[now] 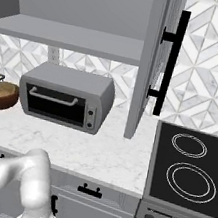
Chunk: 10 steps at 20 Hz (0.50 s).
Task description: Pick up the bowls on the counter and stack them on top of one another in the open cabinet. Place the smaller bowl on top of the larger bowl.
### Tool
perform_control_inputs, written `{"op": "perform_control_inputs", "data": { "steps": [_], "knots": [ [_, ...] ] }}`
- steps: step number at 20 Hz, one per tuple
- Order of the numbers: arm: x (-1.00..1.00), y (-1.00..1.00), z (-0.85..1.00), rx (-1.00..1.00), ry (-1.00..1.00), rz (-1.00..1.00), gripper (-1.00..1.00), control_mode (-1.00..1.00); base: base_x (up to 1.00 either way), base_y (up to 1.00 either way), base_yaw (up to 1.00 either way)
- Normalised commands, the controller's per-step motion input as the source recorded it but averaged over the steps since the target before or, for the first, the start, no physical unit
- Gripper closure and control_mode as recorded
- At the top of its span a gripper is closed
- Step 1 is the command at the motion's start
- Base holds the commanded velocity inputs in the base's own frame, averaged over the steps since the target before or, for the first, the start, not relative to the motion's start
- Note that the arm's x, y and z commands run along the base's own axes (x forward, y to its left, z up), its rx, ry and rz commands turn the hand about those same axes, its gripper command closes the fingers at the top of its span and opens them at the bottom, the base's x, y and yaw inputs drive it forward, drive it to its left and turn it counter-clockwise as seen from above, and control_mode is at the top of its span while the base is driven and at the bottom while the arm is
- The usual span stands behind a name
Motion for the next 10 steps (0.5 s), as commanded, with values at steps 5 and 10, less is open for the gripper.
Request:
{"op": "perform_control_inputs", "data": {
  "steps": [5,10],
  "knots": [
    [-1.00,0.00,0.85,0.00,-0.38,0.00,1.00,-1.00,0.00,0.00,0.00],
    [-0.98,-0.34,1.00,0.02,-0.46,-0.05,1.00,-1.00,0.00,0.00,0.00]
  ]
}}
